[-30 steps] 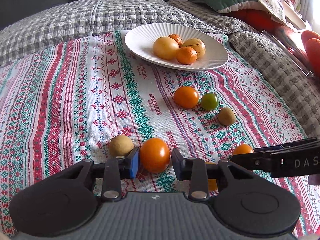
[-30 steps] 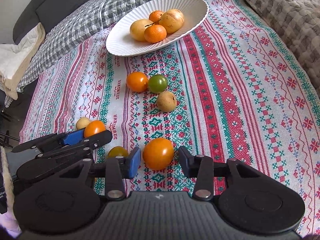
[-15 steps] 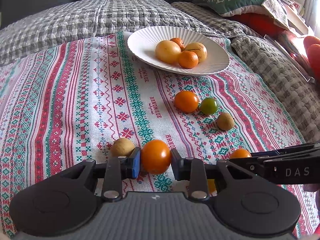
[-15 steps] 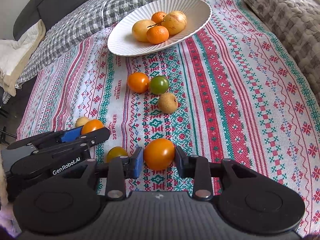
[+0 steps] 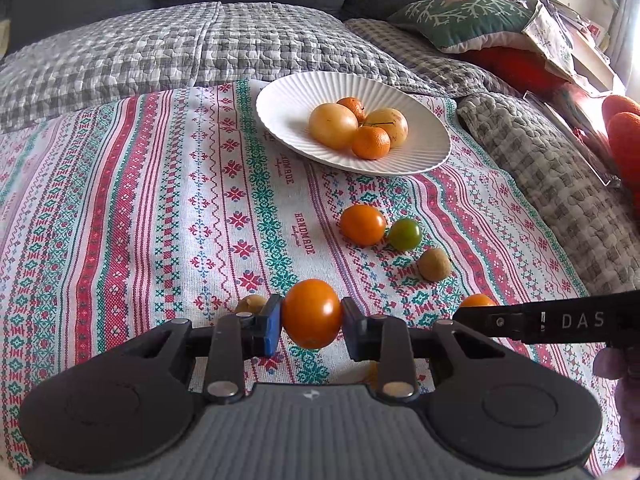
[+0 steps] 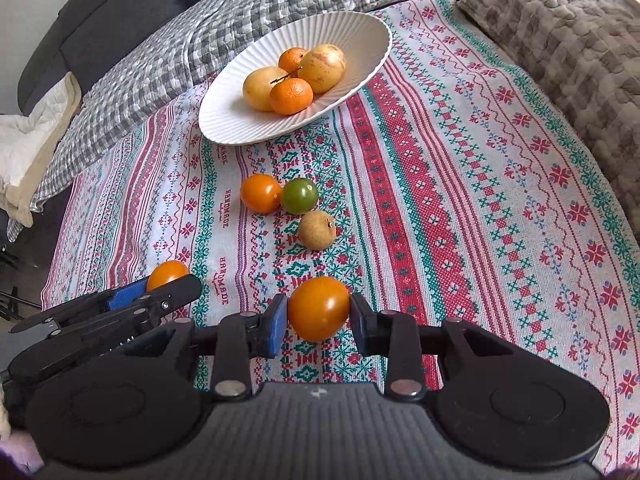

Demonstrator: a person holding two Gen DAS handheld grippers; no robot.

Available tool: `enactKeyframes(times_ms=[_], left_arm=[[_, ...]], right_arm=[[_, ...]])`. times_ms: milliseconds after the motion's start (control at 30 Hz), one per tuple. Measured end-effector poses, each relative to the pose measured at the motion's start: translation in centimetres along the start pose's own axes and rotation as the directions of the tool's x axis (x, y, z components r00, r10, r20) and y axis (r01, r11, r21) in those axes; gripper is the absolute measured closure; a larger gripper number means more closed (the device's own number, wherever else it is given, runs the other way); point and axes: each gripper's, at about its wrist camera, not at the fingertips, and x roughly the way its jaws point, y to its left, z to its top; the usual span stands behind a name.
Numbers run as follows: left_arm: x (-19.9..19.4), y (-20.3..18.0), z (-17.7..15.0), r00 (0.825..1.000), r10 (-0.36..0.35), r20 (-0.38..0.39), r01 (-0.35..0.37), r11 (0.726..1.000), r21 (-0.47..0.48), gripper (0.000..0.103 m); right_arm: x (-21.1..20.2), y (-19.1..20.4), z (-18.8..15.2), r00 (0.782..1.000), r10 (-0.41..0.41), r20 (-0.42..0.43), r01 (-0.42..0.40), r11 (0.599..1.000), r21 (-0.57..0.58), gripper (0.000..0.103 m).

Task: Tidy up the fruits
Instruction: 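Lift both orange fruits and carry them over the white bowl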

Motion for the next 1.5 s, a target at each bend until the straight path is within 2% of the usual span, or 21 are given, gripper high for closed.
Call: enactKeyframes(times_ms=[367,533,800,1200,1500], left_arm=[[-1.3,-0.5,1.4,0.997,-0.002,0.073,0.004,1.0,-0.021,0.084],[-0.8,-1.0,3.0,0.995,0.006,0.101,-0.006,1.0,0.0,0.084],[1.4,-2.1,5.9,0.993,-0.007,0.118,0.003,0.999,0.035,0.084],[6.3,-3.2,8.5,0.994,-0.005,0.11,-0.007,0.994,0.105,0.084],[8.3,-3.3,9.4,0.995,0.002,0.1,-0.015,0.992,0.122,0.084]], right_arm=[[-2.3,-2.3,2.0,0.991,0.036,0.128,-0.054,0.989,0.136,0.073],[-2.8,-3.1,3.5,0.982,0.035,0.186,-0.068,0.982,0.174,0.073],[-1.9,-2.8,7.0,0.966,0.036,0.257,-0.077,0.985,0.155,0.073],[1.4,-2.1,10.0,0.955,0.084,0.283,-0.119,0.987,0.109,0.073],[3.0,-1.7,10.7,0.958,0.05,0.282,-0.071,0.996,0.063,0.073]])
